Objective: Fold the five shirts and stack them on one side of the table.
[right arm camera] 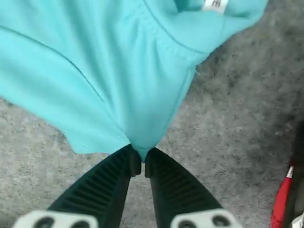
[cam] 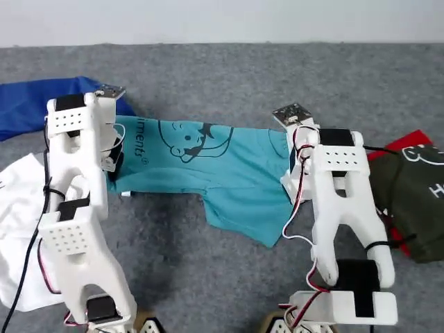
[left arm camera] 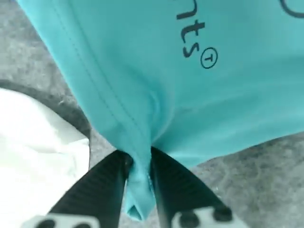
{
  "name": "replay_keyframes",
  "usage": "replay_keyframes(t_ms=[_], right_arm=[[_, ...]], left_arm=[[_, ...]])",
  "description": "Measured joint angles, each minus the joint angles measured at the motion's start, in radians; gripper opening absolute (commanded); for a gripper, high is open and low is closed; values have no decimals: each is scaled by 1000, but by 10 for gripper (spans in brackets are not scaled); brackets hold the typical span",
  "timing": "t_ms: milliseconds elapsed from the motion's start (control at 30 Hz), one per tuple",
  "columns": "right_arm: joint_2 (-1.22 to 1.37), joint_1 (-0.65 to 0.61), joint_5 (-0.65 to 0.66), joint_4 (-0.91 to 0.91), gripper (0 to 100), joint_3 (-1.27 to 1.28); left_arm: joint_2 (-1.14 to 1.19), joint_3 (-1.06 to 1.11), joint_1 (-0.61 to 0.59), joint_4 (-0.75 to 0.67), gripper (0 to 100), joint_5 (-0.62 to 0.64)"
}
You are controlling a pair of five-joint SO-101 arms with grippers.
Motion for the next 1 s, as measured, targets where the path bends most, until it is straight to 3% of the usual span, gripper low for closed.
replay_keyframes(t_ms=[300, 400, 533, 700, 867, 1000], right_arm=[[140, 0, 0, -68, 20, 15], [173, 0, 0, -130, 116, 17], [206, 3, 0, -161, 284, -14], [209, 25, 0, -164, 314, -143], [209, 17, 11, 15, 314, -298], [209, -52, 126, 219, 314, -336]], left_arm=[[61, 0, 0, -15, 15, -2], [98, 0, 0, -80, 19, -2], [114, -11, 0, -137, 96, -2], [115, -92, -2, -141, 136, -2], [115, -210, -2, -97, 137, -2], [115, -330, -2, -14, 139, -5]])
